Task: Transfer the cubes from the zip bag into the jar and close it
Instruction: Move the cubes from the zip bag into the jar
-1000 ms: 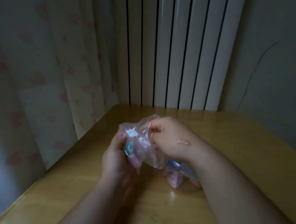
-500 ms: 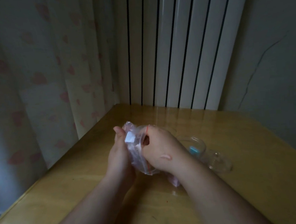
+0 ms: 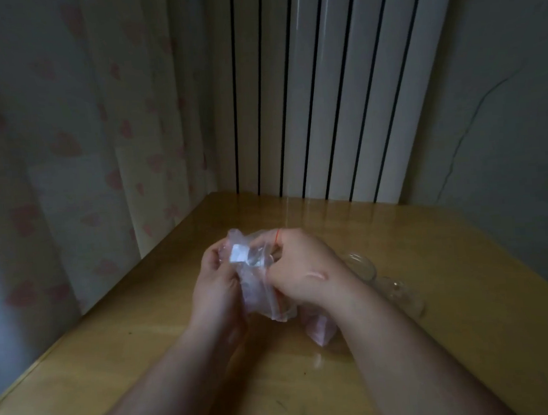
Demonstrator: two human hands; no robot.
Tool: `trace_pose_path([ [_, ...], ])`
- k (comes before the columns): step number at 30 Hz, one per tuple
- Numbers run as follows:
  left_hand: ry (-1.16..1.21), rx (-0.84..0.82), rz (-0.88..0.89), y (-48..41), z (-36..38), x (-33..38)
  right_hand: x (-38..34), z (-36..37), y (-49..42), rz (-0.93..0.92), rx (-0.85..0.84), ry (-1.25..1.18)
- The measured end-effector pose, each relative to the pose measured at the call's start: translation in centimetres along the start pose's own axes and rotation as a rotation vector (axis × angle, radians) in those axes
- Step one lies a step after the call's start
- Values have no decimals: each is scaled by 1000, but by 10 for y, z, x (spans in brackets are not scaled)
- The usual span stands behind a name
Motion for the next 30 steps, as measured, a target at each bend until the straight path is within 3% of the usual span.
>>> trace_pose_path([
  [4,200,-5,-41,-5,-3,-7,-1,-36,8,-22,76,-21],
  [7,318,-31,-109,-9,-4,-16,3,-58,14,-18,79,95],
  [16,328,-20,-149,-11,-2,-21,42,-114,24,198,248,159],
  [21,315,-29,-160,-9,-1,-25,40,-107,22,193,185,216],
  [25,324,-22,-171,-8,-2,-25,21,-102,18,76,230,274],
  [30,289,78,-146,-8,-13,-22,0,-57,18,-10,-27,105],
])
Point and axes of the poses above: each hand's wrist, its own y-axis away from the middle knuckle, its own z-axis out of the palm, x = y × z, the point moved 10 cm from there along -y, towards the middle knuckle, and after that the axes turned 5 degrees about -x, right-handed, at the moved point
